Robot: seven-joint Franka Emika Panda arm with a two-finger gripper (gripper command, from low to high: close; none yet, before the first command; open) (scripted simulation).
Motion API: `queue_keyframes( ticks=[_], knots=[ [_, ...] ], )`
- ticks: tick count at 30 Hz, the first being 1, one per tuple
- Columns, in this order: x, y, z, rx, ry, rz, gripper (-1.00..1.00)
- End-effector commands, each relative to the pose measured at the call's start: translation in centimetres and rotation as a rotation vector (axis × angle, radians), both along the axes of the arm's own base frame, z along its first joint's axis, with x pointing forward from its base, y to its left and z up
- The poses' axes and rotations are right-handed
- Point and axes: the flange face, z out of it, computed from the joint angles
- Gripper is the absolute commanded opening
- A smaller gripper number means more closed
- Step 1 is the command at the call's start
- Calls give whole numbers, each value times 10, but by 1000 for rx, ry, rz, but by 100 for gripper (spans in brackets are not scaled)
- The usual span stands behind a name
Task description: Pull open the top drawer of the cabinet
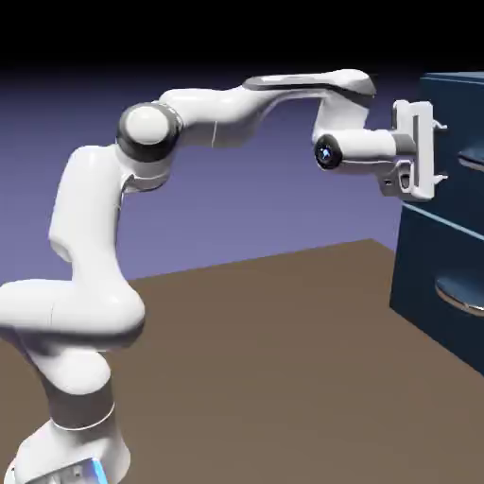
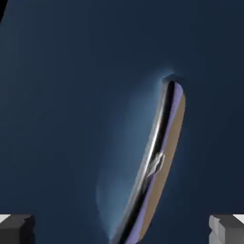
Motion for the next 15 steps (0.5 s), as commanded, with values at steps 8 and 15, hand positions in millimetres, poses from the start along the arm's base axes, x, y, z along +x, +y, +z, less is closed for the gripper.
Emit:
queue_keyframes(
  ticks=[8, 15],
  knots=[
    [37, -11, -18, 192, -53, -10, 0],
    [72, -11, -20, 194, -53, -11, 0]
  ],
)
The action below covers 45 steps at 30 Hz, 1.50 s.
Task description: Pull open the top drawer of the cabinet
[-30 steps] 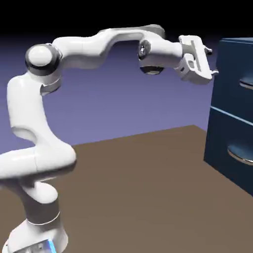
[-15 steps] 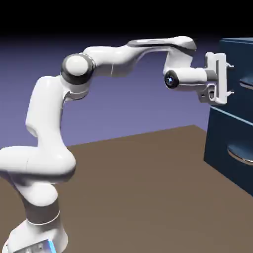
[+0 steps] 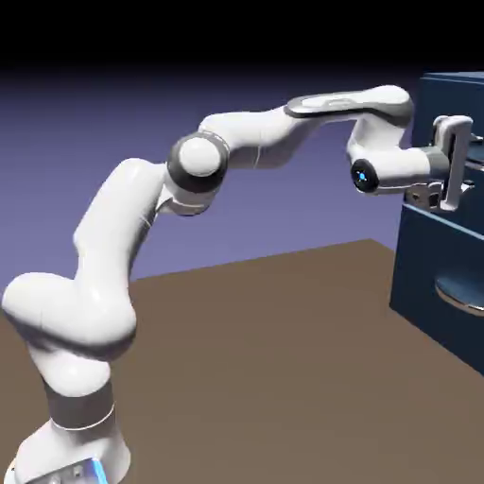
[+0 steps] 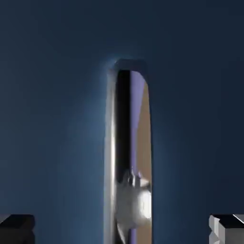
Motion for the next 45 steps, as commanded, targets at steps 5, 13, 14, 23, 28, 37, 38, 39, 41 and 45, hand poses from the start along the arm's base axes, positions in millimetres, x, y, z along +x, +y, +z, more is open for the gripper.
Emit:
queue_keyframes(
  ticks=[5, 13, 14, 23, 28, 37, 38, 39, 41, 45],
  knots=[
    [-5, 0, -1, 2, 0, -1, -100],
    [-47, -1, -1, 2, 0, -1, -100],
    [-54, -1, -1, 2, 0, -1, -100],
    [-120, -1, -1, 2, 0, -1, -100],
    [-152, -1, -1, 2, 0, -1, -100],
    [-199, -1, -1, 2, 0, -1, -100],
    [-204, -1, -1, 2, 0, -1, -100],
    [-209, -1, -1, 2, 0, -1, -100],
    [-219, -1, -1, 1, 0, -1, -100],
    [-240, -1, -1, 1, 0, -1, -100]
  ],
)
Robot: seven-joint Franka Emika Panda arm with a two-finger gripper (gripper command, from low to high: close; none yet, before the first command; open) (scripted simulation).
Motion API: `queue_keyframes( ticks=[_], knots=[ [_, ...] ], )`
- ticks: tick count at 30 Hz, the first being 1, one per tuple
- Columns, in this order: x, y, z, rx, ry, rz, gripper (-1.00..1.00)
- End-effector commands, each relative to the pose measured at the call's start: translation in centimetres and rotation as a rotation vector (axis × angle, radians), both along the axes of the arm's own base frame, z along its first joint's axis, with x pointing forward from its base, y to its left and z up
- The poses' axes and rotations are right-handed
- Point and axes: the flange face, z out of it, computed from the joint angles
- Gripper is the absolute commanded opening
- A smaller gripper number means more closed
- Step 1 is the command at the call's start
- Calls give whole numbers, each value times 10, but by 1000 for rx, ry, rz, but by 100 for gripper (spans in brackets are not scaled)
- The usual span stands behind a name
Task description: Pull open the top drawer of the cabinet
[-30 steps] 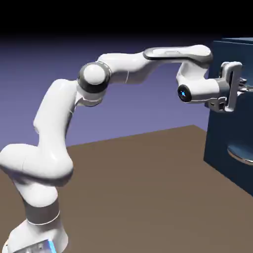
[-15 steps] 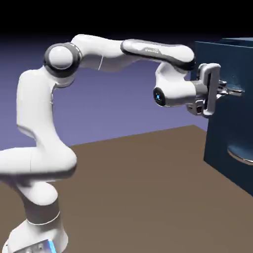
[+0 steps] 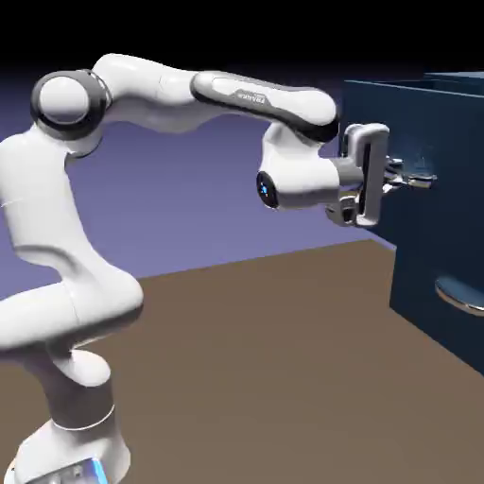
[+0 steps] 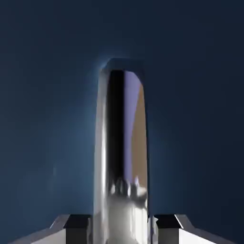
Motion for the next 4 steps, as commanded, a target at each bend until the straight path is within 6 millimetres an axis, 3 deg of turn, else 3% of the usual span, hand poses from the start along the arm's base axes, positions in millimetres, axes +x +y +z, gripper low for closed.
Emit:
queue_keyframes(
  ticks=[1, 2, 4],
  knots=[
    [-1, 1, 0, -1, 1, 2, -100],
    [-1, 1, 0, -1, 1, 2, 100],
    [-10, 1, -1, -4, 4, 1, 100]
  ],
)
